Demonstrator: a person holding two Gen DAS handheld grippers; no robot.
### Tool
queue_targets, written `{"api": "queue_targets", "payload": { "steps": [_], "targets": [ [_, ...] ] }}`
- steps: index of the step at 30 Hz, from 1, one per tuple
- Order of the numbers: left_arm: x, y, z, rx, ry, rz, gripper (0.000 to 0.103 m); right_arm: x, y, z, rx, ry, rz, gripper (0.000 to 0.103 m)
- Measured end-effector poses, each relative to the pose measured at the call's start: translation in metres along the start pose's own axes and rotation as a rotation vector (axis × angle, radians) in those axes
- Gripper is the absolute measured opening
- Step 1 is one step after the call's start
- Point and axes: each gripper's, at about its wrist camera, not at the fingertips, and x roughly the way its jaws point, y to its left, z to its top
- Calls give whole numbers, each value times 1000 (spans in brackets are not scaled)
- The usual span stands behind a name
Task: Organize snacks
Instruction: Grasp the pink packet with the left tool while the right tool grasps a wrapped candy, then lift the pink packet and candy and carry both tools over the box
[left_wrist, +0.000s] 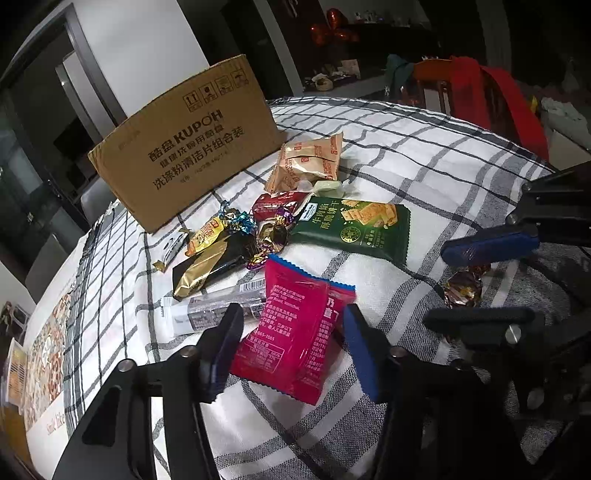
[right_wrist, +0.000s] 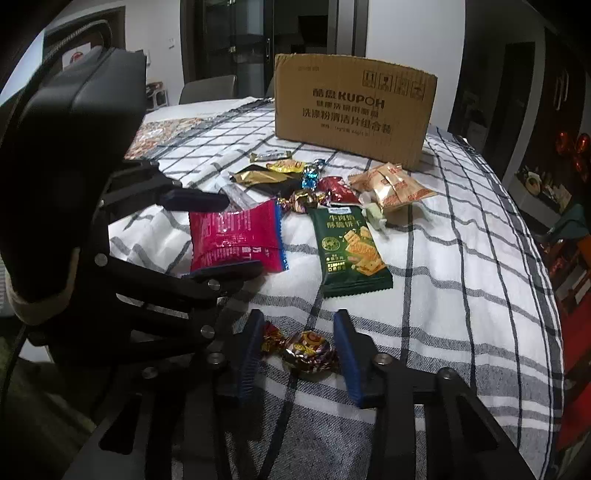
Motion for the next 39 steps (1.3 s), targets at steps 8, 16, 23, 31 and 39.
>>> {"api": "queue_targets", "payload": {
  "steps": [8,16,23,31,39],
  "targets": [
    [-7,3,-2,-43,4,-27,40,-7,-8,1,57,-32,25,7],
    [-33,0,2,-89,-34,-45,37,-18,-14,-2,47,-26,43,31],
    [-44,-12,4,-108,-33,-67,37,-24,-25,-10,30,-17,21,32],
    [-45,-21,8,-103,-28,-77,37,-18,-27,-11,-48,14,55,32],
    [-47,-18,8,-126,-35,-75,37,-14,-26,-14,-63,33,44,26]
  ]
}}
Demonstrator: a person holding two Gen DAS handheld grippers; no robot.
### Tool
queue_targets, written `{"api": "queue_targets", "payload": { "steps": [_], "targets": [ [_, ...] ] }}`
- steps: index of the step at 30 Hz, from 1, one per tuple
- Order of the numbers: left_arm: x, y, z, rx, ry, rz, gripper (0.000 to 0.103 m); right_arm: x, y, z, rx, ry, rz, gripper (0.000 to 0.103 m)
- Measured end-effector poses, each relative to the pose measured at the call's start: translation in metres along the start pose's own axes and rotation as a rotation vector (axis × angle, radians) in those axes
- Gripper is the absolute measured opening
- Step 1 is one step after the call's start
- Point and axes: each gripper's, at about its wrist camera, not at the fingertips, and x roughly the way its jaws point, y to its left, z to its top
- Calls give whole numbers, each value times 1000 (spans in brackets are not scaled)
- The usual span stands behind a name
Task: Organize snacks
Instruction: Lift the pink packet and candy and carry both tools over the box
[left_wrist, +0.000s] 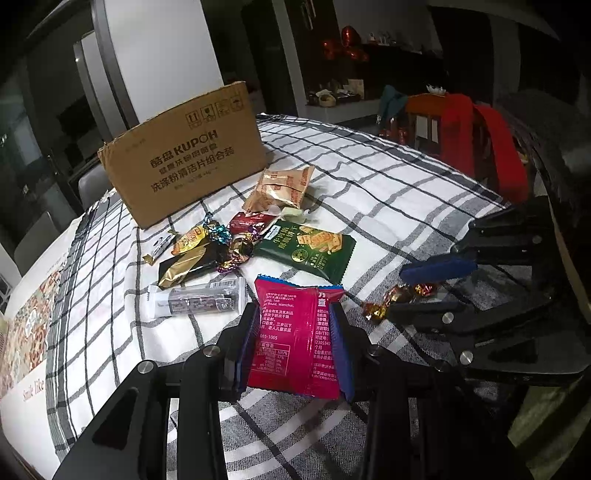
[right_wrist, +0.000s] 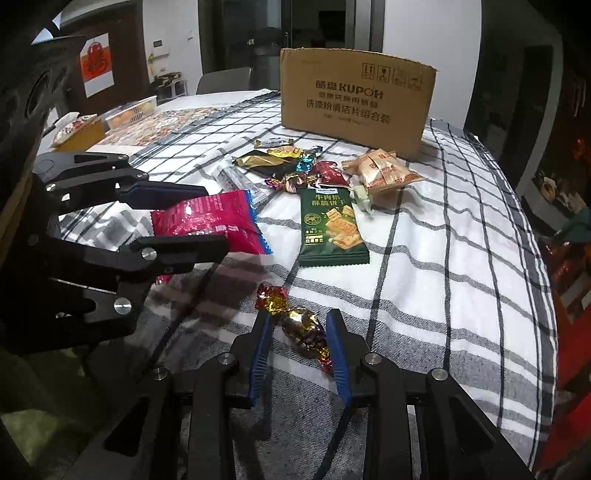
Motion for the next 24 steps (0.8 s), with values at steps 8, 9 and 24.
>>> {"api": "queue_targets", "payload": {
  "steps": [8,9,24],
  "targets": [
    [-10,10,-1,-46,-28,10,37,-12,3,7,4,-36,-56,25],
    [-12,12,0,-51,-35,15,37,-15,4,10,11,-45,-59,25],
    [-46,67,50,-143,-194,85,37,-42,-8,82,88,-250,-95,25]
  ]
}}
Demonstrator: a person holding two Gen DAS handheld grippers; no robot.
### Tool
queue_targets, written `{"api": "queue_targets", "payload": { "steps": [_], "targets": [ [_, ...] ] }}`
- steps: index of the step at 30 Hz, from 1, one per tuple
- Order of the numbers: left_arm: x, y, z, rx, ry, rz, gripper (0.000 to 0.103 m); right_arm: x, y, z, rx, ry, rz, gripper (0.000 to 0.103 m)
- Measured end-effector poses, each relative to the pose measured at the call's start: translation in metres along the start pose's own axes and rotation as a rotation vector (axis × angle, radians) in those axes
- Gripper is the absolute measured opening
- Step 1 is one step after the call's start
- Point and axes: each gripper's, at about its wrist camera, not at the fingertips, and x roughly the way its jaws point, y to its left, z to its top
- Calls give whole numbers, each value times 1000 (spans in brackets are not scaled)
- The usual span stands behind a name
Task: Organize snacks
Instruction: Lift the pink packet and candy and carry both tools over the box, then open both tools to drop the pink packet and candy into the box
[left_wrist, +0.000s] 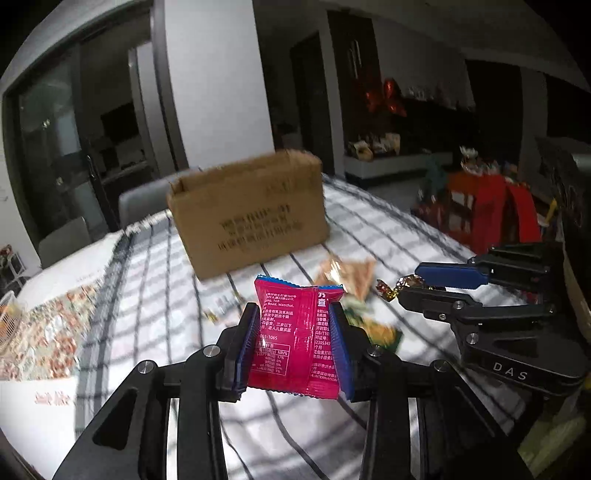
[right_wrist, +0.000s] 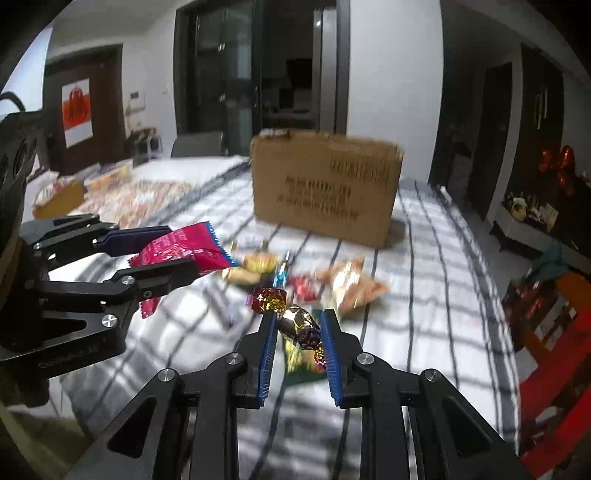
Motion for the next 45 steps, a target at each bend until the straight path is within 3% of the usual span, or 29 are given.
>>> {"api": "queue_targets", "payload": {
  "steps": [8,17,28,39,41,42,43,45],
  "targets": [
    [4,27,46,5,-91,53,37,10,-18,53,54,-101,-18,25],
    [36,66,100,-28,-101,64,37,37,-41,125,67,-154,-35,25],
    [87,103,158,-54,-62,63,37,82,-63,188,102,-103,-20,25],
    [153,124,193,-113,40,17,38,128,-80,212,94,-28,-66,26],
    [161,127,196,-132,57,24,51,135,-83,214,97,-17,-76,28],
    [162,127,196,-138,60,38,65,138,-85,214,102,-8,-86,38],
    [162,128,196,-145,57,53,71,139,-87,214,111,-7,-96,47],
    [160,129,194,-155,57,63,71,137,-88,212,113,-9,-101,48]
  ]
}}
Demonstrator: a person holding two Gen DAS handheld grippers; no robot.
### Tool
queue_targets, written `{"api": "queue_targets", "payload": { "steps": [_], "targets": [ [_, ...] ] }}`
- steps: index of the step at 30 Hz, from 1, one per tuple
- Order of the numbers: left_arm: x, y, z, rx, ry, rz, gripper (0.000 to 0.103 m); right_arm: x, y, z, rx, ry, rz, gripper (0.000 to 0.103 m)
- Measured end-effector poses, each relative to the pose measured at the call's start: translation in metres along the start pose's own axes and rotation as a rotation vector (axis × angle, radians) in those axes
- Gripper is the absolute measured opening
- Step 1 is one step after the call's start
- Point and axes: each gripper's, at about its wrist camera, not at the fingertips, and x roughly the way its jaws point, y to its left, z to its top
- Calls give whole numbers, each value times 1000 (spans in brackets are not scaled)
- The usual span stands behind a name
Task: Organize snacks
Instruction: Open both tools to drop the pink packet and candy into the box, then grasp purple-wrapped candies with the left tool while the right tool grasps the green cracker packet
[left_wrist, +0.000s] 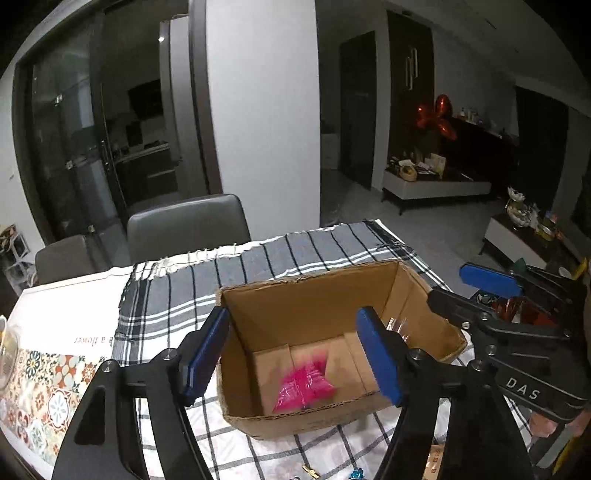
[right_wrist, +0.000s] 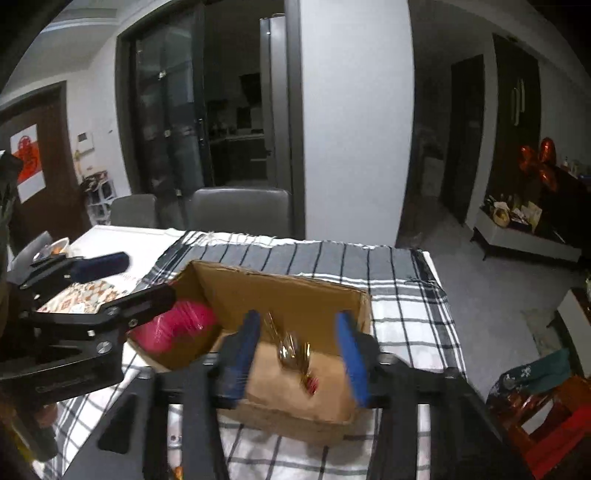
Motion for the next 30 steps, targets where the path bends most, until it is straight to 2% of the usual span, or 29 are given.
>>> {"api": "queue_targets", "payload": {
  "steps": [9,14,25,30],
  "targets": [
    [-41,-6,-30,1,-21,19,73,-35,8,-23,-4,-22,21,48],
    [-79,-9,-51,11,-76,15,73,-69,19,-43,-22,-54,44,48],
    [-142,-39,-107,145,-183,-18,73,-123,31,-95,-16,-95,88,48],
    [-154,-47,-127,184,-194,-42,73,-135,33,-120,-24,-88,92,48]
  ]
}}
